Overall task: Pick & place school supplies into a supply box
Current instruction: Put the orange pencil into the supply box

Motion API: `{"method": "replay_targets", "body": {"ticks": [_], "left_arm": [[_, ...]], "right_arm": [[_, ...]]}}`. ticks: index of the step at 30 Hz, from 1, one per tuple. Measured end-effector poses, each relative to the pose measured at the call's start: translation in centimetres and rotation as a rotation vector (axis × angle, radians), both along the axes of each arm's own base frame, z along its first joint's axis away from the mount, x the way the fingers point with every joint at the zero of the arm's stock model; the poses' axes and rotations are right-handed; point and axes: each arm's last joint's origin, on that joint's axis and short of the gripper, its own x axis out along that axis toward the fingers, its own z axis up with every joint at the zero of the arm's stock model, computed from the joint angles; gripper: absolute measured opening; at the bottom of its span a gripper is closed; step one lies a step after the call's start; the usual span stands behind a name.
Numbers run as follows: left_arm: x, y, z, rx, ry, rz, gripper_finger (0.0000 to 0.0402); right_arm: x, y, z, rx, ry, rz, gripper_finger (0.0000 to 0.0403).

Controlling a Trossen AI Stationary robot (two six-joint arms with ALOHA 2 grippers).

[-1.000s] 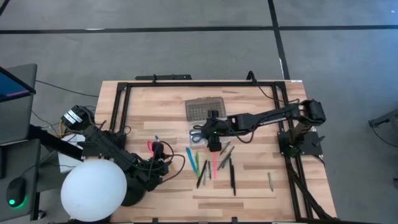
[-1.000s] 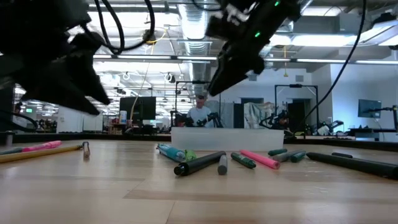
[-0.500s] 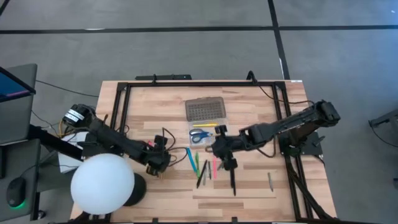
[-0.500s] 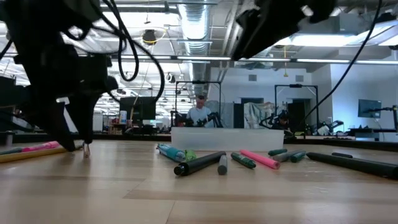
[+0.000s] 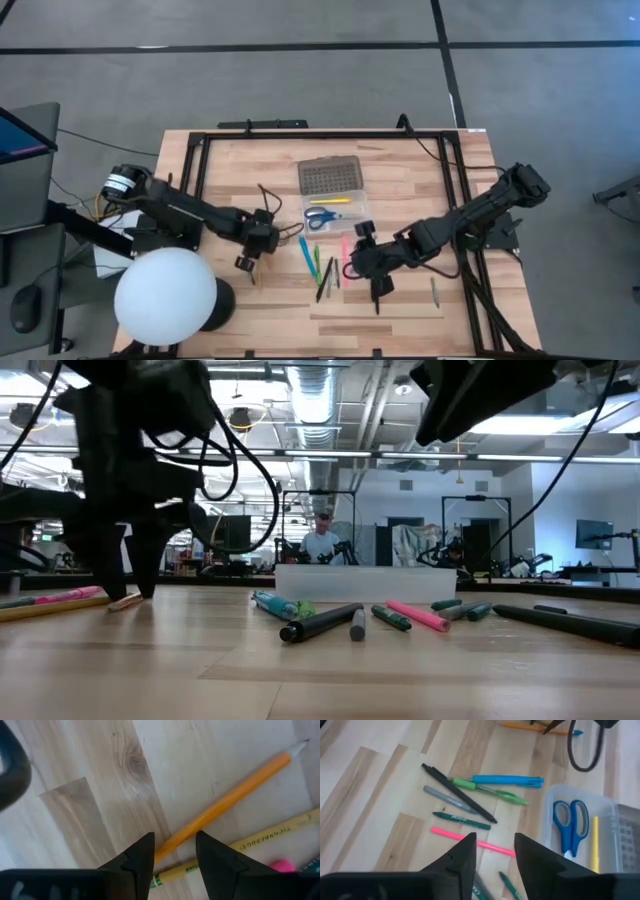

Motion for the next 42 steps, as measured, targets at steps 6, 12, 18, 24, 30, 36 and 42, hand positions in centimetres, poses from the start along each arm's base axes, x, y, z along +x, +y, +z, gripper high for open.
{"method": "replay_targets", "body": {"ticks": [6,12,18,24,30,36,42], "left_arm": [[0.5,1.8,0.0,-0.102,-0.019,0.008,0.0117],[1.2,2.7,0.0,-0.097,-0.087,0.019,0.0088],[2.9,3.5,0.6,-0.044,-0.268,0.035,0.0072],[3.0,3.8,0.8,0.010,-0.290,0.021,0.0068],[2.1,4.1,0.4,0.101,-0.186,0.042,0.0068],[1.6,4.1,1.2,0.091,-0.047,0.074,0.0068],[1.1,4.1,1.8,0.091,0.051,0.081,0.0068]], "right_arm": [[-0.6,0.8,-0.4,0.031,0.013,-0.032,0.0118],[-1.2,2.0,-0.4,0.007,-0.009,-0.023,0.0118],[-1.6,2.7,-0.4,0.013,-0.026,-0.045,0.0118],[-1.8,3.1,-0.4,0.040,-0.026,-0.067,0.0118],[-2.0,3.3,-0.4,0.040,-0.026,-0.061,0.0118],[-1.9,3.1,-0.4,0.022,-0.037,-0.075,0.0118],[-1.6,2.7,-0.4,0.018,-0.038,-0.087,0.0118]]}}
